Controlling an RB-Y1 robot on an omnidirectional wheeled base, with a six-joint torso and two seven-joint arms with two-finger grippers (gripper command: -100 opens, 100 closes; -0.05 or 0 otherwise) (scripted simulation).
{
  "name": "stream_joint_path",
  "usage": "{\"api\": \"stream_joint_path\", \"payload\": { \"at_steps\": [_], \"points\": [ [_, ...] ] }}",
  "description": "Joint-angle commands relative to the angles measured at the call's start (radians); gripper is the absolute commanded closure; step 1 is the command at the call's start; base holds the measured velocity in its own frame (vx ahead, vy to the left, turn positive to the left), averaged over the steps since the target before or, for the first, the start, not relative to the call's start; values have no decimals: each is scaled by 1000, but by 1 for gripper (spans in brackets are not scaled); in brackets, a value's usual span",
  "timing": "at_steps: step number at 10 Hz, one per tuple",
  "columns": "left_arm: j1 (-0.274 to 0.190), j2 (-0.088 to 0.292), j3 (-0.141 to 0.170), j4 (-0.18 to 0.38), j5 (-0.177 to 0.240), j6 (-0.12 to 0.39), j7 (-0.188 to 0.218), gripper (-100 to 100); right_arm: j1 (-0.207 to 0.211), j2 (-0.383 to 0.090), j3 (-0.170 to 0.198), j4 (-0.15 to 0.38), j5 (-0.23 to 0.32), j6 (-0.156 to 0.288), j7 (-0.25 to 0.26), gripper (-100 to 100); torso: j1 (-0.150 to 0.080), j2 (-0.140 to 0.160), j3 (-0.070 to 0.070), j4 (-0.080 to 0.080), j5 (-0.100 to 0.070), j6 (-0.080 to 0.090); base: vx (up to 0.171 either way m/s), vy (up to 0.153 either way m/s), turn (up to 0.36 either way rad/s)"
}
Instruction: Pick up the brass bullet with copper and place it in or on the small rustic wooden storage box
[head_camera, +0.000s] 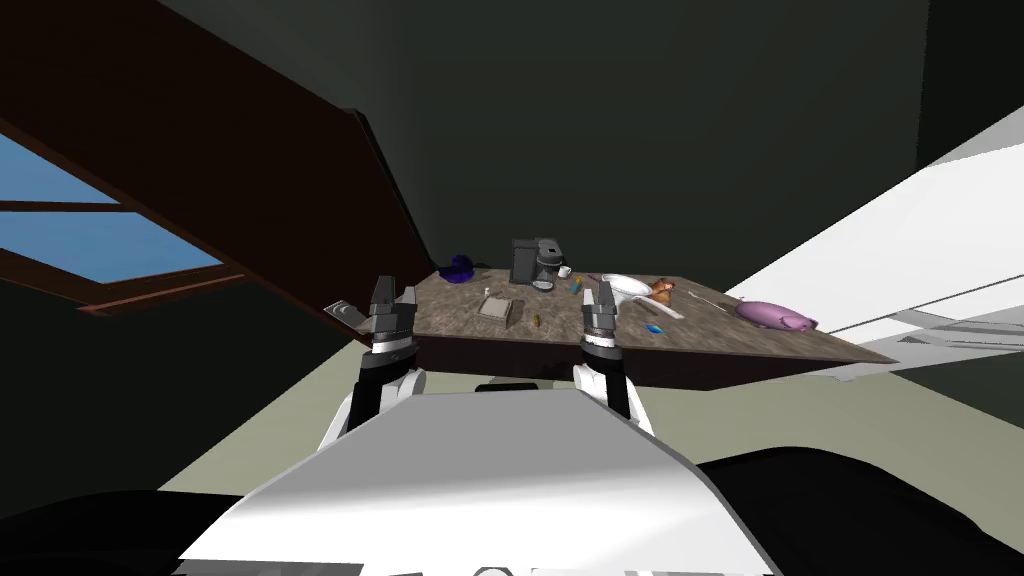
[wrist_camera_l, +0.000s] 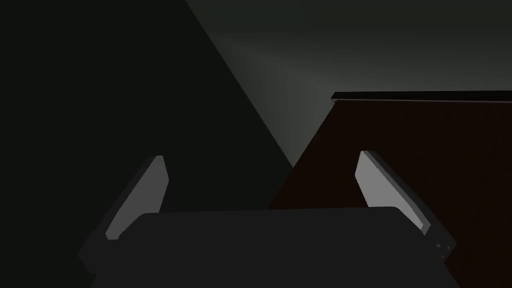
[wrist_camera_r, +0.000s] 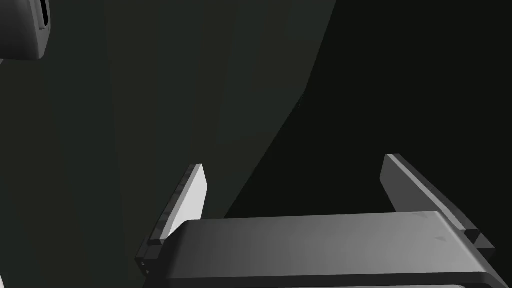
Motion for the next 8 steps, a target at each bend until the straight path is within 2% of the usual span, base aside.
{"api": "stream_joint_path", "payload": {
  "at_steps": [1, 4, 8],
  "points": [
    [0, 0, 0, 0, 0, 0, 0, 0, 0, -28, -6, 0, -2, 13, -7, -100, 0, 0, 0, 0, 0, 0, -24, -7, 45],
    [0, 0, 0, 0, 0, 0, 0, 0, 3, -86, -24, 2, -11, 62, -31, -100, -1, 5, 3, 1, 0, 0, -86, -14, 94],
    [0, 0, 0, 0, 0, 0, 0, 0, 11, -164, -54, 12, -30, 164, -81, -100, -1, 10, 6, 2, 0, 0, -143, -12, 140]
  ]
}}
